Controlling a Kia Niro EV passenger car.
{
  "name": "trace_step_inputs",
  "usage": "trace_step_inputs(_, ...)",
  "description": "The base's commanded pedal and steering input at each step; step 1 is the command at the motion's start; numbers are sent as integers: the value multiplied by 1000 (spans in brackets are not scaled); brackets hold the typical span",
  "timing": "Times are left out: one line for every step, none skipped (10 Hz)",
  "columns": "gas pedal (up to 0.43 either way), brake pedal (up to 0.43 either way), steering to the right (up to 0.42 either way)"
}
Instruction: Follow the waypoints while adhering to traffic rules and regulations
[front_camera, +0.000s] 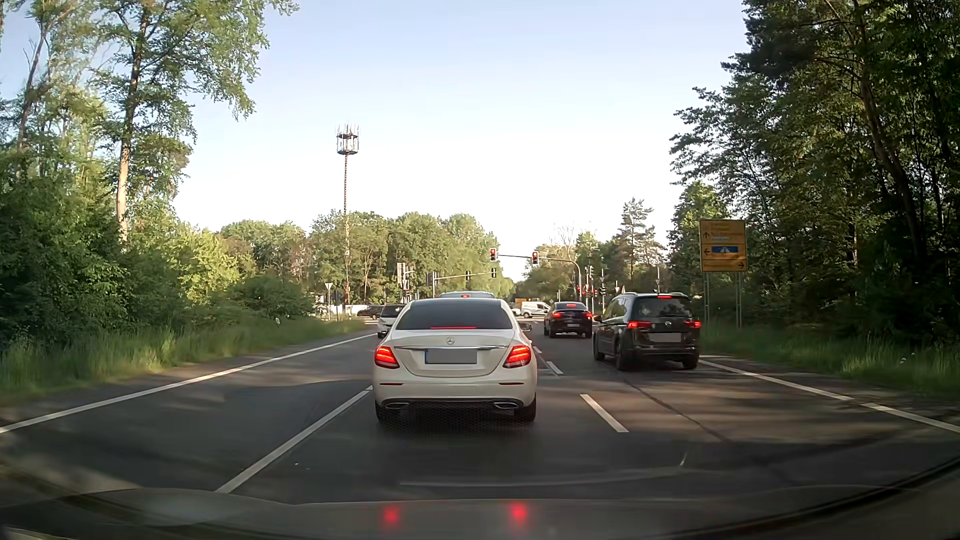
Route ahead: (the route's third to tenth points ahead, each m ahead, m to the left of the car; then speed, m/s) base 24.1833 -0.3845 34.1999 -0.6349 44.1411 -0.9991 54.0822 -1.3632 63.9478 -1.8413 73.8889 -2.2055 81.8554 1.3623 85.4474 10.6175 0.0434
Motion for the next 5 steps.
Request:
trace_step_inputs(0, 0, -4)
trace_step_inputs(0, 6, -4)
trace_step_inputs(0, 0, -4)
trace_step_inputs(0, 0, -5)
trace_step_inputs(0, 0, -4)
